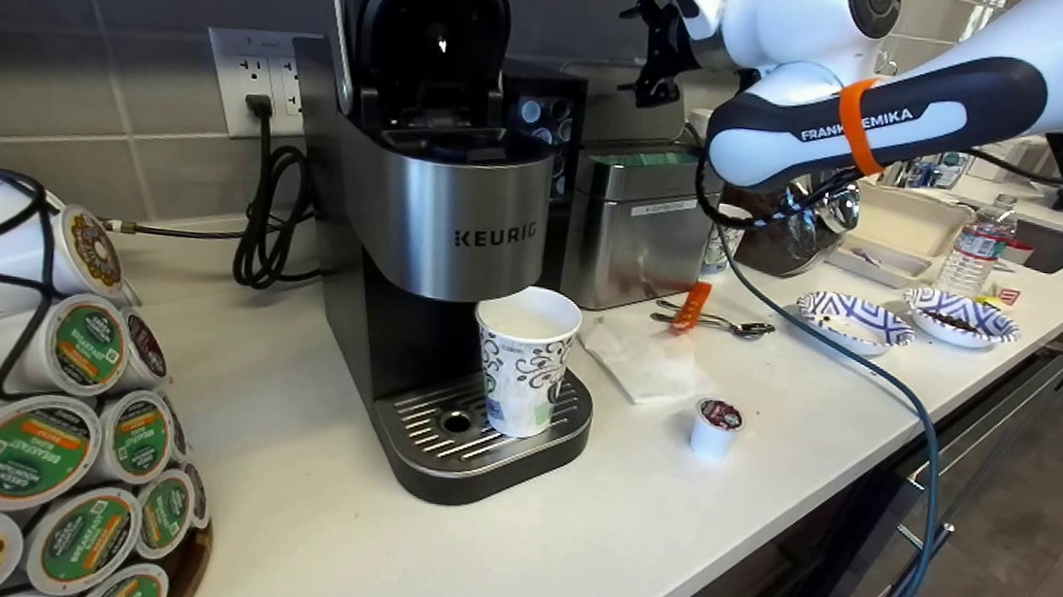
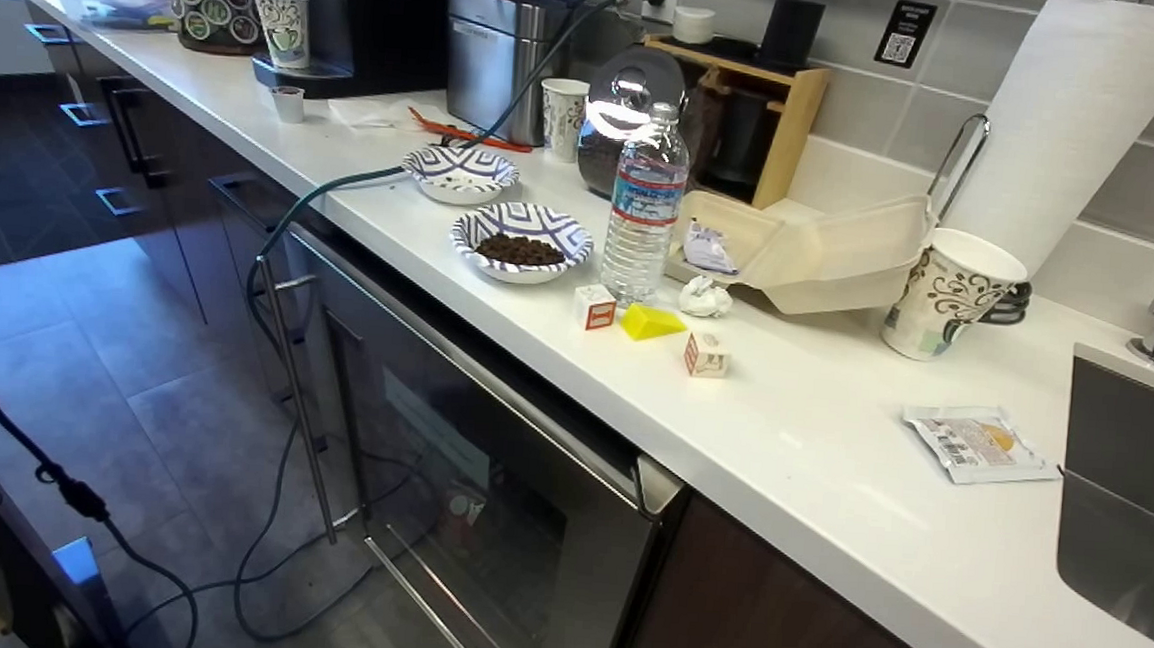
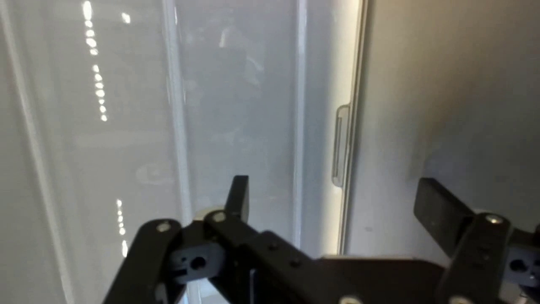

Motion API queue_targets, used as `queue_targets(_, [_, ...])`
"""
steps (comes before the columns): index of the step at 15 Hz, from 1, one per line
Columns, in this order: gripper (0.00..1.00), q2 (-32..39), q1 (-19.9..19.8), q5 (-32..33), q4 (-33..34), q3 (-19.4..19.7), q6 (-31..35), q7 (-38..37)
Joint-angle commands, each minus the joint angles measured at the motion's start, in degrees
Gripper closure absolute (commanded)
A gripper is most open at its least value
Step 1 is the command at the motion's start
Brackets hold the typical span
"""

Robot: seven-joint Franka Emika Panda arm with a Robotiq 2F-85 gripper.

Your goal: Open the silver bin

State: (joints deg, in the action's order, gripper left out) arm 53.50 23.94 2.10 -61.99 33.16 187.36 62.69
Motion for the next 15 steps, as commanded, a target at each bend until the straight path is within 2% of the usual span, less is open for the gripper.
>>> queue_targets(1, [0.0,-2.63,4.24,-3.74,-7.16,6.1,4.95,-3.99])
queue_targets(2, [0.0,-4.29,6.71,-4.83,-11.62,8.59,7.81,-4.69])
queue_targets(4, [0.0,-6.05,9.36,-5.96,-16.59,9.99,11.46,-4.85])
queue_targets(7, [0.0,-12.37,8.21,-1.91,-24.51,2.49,23.64,-7.98])
queue_targets(8, [0.0,-14.11,8.04,-0.62,-27.18,0.96,27.2,-9.48])
queue_targets(10, [0.0,-16.76,9.27,-3.01,-32.64,0.26,31.31,-11.25])
queue_targets(13, [0.0,-22.27,9.9,-2.6,-40.9,-1.94,30.88,-15.2])
queue_targets(14, [0.0,-25.45,6.35,-2.24,-43.55,-7.98,30.96,-13.02])
queue_targets(15, [0.0,-27.45,5.19,-1.37,-46.31,-9.93,31.77,-13.53])
